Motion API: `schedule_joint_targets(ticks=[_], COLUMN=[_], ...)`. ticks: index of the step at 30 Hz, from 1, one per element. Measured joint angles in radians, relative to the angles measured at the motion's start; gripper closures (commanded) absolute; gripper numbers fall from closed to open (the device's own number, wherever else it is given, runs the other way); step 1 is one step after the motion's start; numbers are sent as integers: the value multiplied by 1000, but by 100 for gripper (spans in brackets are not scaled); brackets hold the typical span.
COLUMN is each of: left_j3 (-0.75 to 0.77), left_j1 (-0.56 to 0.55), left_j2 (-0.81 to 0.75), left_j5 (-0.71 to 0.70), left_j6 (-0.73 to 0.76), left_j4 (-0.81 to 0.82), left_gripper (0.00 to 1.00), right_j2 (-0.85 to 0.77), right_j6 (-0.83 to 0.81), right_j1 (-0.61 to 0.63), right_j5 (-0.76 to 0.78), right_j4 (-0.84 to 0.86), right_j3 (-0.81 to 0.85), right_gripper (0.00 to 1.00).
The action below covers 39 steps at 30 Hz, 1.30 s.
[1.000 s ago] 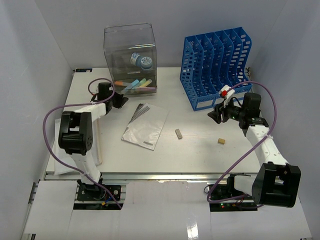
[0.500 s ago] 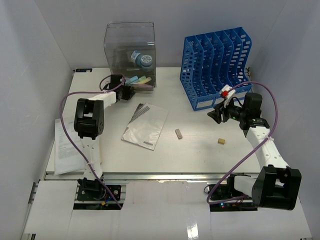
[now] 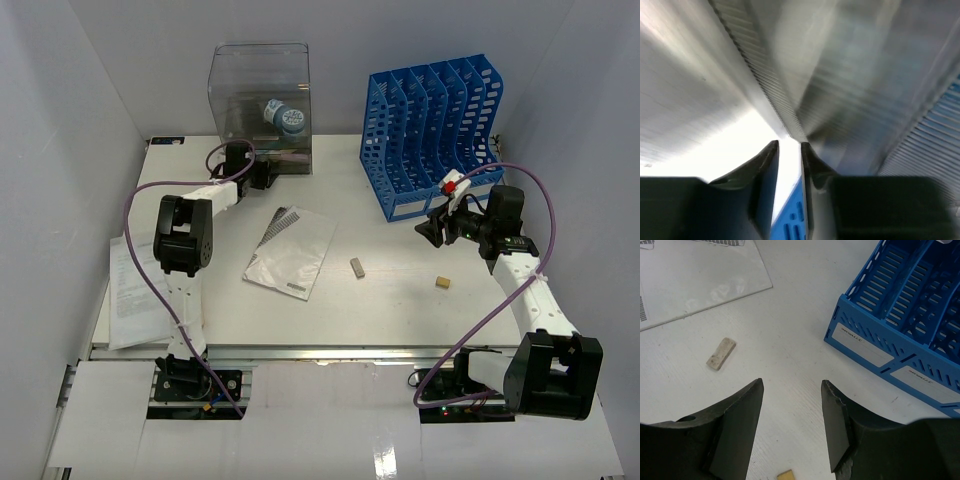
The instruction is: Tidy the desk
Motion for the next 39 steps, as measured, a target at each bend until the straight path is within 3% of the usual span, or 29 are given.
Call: schedule_joint_targets(ticks=[5,10,15,20,24,27,28,33,36,39], left_j3=[47,71,54,-69,-233,-348,-375,-488,-555,-609], left_j1=[0,2,4,24,43,64,74,124,154,172], left_j2=[13,19,19,-6,-81,-181,-215,-451,-579,-638], left_j5=[3,7,24,81,153,244,275,404,408,407], left_j6=[8,24,49,65,112,206,246,514,677,747], left_j4=[14,33,68,231,336,381,392,397,382,432], left_gripper=[57,49,46,45,36,22,17,3,5,13], right_j2=[0,0,0,0,16,56,68,85,69,27], right_j6=[0,-2,-5,-16,-56,-133,-163,-291,-312,-284], right_j1=[0,-6,-10,-12,-13,-13,-12,1,18,34], right_j5=[8,12,11,11,5,-6,-7,37,78,107], right_j4=[0,0,-2,-12,-65,-171,-210,-366,-411,-398], right_j3=[0,0,0,0,17,60,73,92,82,53], right_gripper=[42,41,39,34,24,14,3,10,10,10])
